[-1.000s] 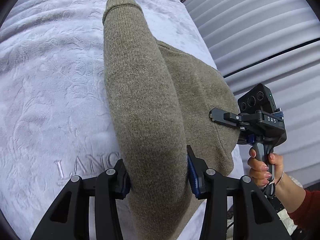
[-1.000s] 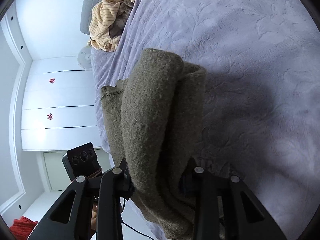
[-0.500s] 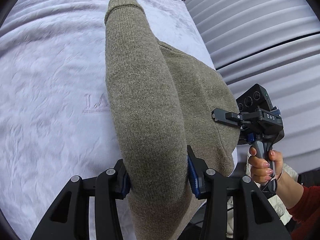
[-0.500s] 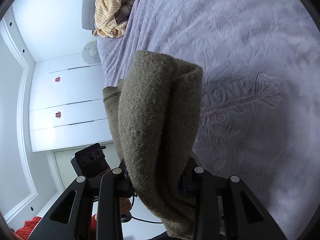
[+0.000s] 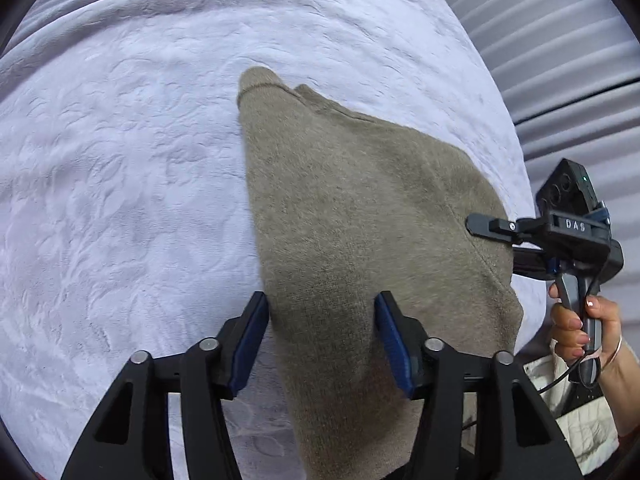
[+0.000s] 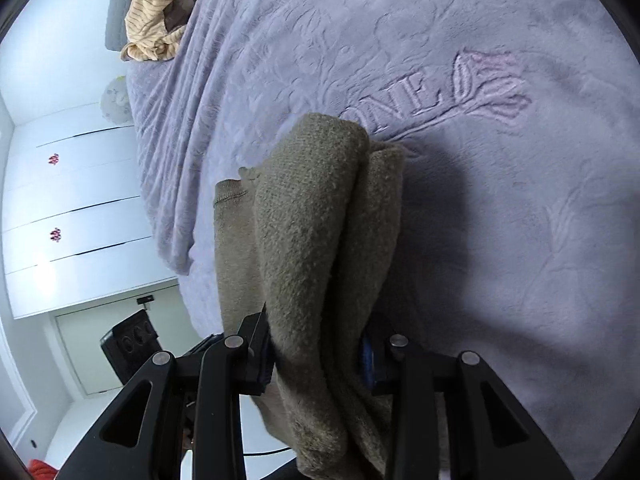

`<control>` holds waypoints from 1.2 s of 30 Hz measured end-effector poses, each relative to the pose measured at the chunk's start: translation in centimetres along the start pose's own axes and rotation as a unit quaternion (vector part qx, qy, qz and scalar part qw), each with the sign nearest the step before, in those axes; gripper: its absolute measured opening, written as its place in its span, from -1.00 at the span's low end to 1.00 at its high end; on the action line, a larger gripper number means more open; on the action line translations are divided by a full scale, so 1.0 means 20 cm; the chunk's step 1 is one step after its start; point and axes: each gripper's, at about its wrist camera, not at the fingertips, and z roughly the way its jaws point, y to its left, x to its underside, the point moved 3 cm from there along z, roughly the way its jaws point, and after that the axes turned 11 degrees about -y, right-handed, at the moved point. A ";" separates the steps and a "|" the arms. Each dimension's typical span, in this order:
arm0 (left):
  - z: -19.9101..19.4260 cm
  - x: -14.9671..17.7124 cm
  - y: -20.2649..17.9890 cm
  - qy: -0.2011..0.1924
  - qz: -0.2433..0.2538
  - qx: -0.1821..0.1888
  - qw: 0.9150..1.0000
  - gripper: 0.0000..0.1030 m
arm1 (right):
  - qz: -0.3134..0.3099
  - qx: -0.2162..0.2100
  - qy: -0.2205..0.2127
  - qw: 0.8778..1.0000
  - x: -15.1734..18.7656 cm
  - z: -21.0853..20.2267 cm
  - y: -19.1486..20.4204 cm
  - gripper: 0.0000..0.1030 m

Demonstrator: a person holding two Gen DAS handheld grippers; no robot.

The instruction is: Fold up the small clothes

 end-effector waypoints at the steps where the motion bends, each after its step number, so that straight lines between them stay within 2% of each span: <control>1: 0.01 -0.01 -0.01 -0.002 0.004 -0.005 1.000 0.12 | -0.004 0.018 -0.002 1.000 -0.01 -0.02 -0.01 -0.15; 2: 0.02 -0.02 -0.04 -0.003 0.011 -0.012 1.000 0.15 | -0.011 0.039 -0.004 0.999 -0.01 -0.04 -0.03 0.04; 3: 0.01 -0.02 -0.03 -0.003 0.018 -0.026 0.999 0.41 | -0.022 0.062 -0.006 0.998 -0.01 -0.06 -0.03 0.20; 4: 0.01 -0.02 -0.04 -0.003 0.025 -0.046 0.999 0.56 | -0.033 0.081 -0.007 0.996 -0.01 -0.08 -0.04 0.23; 5: 0.01 -0.01 -0.04 -0.004 0.033 -0.065 0.997 0.64 | -0.043 0.096 -0.010 0.994 0.00 -0.12 -0.05 0.23; 8: -0.03 -0.01 -0.03 -0.014 0.036 -0.082 0.996 0.64 | -0.051 0.111 -0.018 0.992 0.04 -0.21 -0.06 0.24; 13: -0.06 0.01 -0.01 -0.019 0.018 -0.106 0.994 0.65 | -0.064 0.095 -0.021 0.993 0.14 -0.30 0.03 0.23; 14: -0.05 0.01 -0.03 -0.016 0.015 -0.113 0.993 0.91 | -0.073 0.098 -0.019 0.992 0.16 -0.29 0.06 0.23; 15: -0.05 0.01 -0.03 -0.014 0.014 -0.127 0.992 1.00 | -0.084 0.104 -0.019 0.991 0.19 -0.30 0.07 0.23; 16: -0.04 0.02 -0.05 -0.013 0.017 -0.135 0.991 1.00 | -0.101 0.113 -0.020 0.988 0.22 -0.30 0.09 0.20; 17: -0.04 0.02 -0.07 -0.015 0.021 -0.139 0.990 1.00 | -0.119 0.124 -0.026 0.985 0.24 -0.31 0.12 -0.12; 18: -0.05 0.01 -0.08 -0.020 0.025 -0.142 0.989 1.00 | -0.143 0.133 -0.031 0.980 0.26 -0.32 0.16 -0.54; 19: -0.06 0.01 -0.10 -0.024 0.029 -0.143 0.989 1.00 | -0.167 0.143 -0.035 0.975 0.28 -0.32 0.20 -0.62; 22: -0.04 -0.01 -0.14 -0.038 0.038 -0.146 0.988 1.00 | -0.217 0.155 -0.044 0.963 0.30 -0.30 0.32 -0.62; 24: 0.03 0.02 -0.14 -0.016 0.035 -0.152 0.988 1.00 | -0.232 0.164 -0.033 0.958 0.32 -0.26 0.33 -0.62; 26: 0.10 0.08 -0.10 0.006 0.030 -0.158 0.987 1.00 | -0.238 0.191 -0.020 0.952 0.34 -0.21 0.28 -0.62; 28: 0.13 0.13 -0.07 0.006 0.015 -0.148 0.989 1.00 | -0.238 0.222 -0.008 0.945 0.36 -0.15 0.17 -0.63; 32: 0.17 0.17 -0.08 -0.004 0.019 -0.138 0.990 1.00 | -0.214 0.222 -0.010 0.951 0.38 -0.13 0.00 -0.63; 36: 0.20 0.18 -0.08 0.009 0.004 -0.126 0.992 1.00 | -0.242 0.229 -0.015 0.943 0.41 -0.12 -0.05 -0.60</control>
